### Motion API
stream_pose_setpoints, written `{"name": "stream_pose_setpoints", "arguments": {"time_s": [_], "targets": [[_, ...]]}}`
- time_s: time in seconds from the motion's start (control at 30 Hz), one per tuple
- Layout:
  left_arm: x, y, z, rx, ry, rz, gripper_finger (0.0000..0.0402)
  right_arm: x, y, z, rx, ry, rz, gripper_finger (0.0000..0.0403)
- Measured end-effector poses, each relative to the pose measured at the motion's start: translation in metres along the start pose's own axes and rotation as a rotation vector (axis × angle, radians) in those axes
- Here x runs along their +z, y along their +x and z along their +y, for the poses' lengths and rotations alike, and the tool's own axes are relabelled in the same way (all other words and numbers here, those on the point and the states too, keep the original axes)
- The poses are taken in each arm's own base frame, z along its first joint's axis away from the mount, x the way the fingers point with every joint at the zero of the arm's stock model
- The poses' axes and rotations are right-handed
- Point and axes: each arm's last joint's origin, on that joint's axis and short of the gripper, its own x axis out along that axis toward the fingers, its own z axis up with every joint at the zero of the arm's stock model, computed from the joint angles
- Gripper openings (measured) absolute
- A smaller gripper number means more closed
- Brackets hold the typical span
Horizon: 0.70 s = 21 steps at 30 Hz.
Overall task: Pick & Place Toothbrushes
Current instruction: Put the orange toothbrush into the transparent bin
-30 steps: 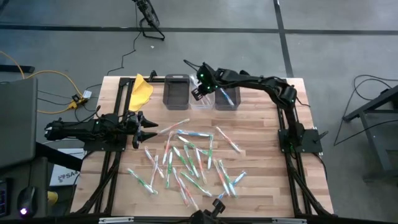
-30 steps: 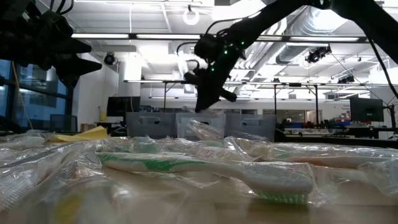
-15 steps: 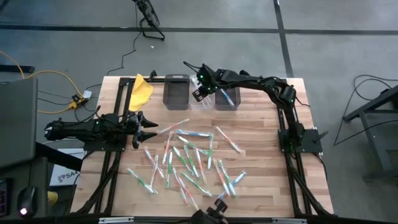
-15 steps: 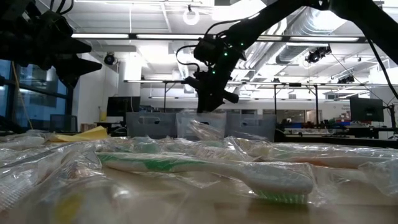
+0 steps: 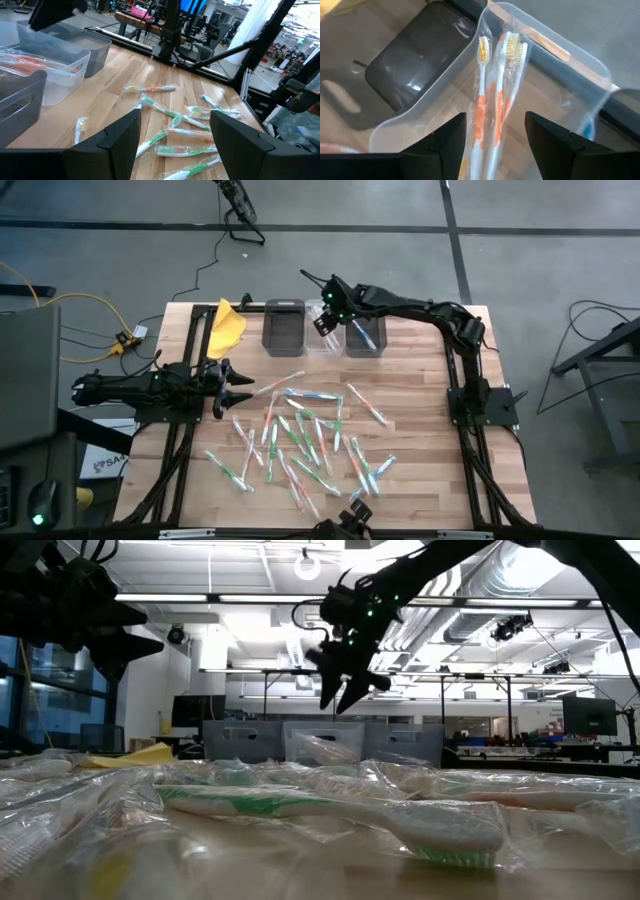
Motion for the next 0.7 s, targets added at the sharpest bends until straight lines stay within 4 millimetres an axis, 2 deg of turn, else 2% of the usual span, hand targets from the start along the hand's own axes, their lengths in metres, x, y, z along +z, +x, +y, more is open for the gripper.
{"name": "stream_pose_setpoints", "arguments": {"time_s": [0.2, 0.4, 0.53, 0.7], "targets": [[0.000, 0.000, 0.000, 0.000, 0.000, 0.001, 0.0232, -0.011, -0.037, 0.004, 0.027, -0.027, 0.132, 0.0189], [0.000, 0.000, 0.000, 0.000, 0.000, 0.002, 0.0232, -0.038, -0.070, 0.027, -0.086, -0.131, 0.233, 0.0181], [0.000, 0.000, 0.000, 0.000, 0.000, 0.005, 0.0232, -0.060, -0.076, 0.049, -0.123, -0.205, 0.297, 0.0180], [-0.001, 0.000, 0.000, -0.004, -0.002, 0.007, 0.0232, -0.104, -0.062, 0.065, -0.142, -0.291, 0.397, 0.0180]]}}
